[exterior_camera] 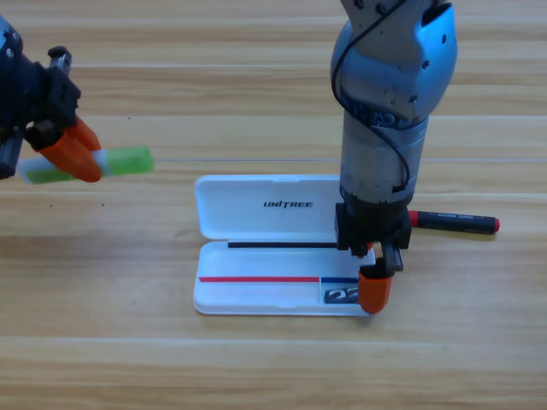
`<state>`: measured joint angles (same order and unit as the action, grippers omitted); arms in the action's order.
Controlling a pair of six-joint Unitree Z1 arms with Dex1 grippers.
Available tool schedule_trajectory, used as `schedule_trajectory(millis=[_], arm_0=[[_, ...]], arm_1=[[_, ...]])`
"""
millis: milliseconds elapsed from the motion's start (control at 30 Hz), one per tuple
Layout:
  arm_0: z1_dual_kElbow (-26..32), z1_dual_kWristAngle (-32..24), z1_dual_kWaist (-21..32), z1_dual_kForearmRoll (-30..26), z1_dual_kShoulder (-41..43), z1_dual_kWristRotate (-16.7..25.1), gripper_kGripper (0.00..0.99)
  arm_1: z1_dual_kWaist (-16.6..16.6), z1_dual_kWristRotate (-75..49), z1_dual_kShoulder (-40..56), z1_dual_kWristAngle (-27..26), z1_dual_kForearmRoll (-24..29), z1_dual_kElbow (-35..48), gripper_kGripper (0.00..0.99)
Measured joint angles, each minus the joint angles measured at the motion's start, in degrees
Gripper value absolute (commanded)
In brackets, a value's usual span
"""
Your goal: Clean up eraser and pencils
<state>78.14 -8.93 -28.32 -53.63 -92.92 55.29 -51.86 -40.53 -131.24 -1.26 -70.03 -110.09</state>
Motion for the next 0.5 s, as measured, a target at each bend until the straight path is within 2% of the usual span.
schedule_trajectory(millis=[133, 267, 500], arm_0=[[0.0, 0.0, -0.3, 0.0, 0.0, -0.5, 0.0], [0.6, 0.0, -2.3, 0.0, -0.3, -2.8, 0.0], [4.7, 0.0, -8.7, 0.0, -3.6, -7.0, 0.0]], arm_1=[[0.0, 0.0, 0.8, -0.7, -1.1, 0.0, 0.982], [0.0, 0.0, 5.4, -3.6, -4.5, 0.9, 0.99], [1.0, -1.0, 20.5, -7.2, -5.0, 12.5, 0.983]])
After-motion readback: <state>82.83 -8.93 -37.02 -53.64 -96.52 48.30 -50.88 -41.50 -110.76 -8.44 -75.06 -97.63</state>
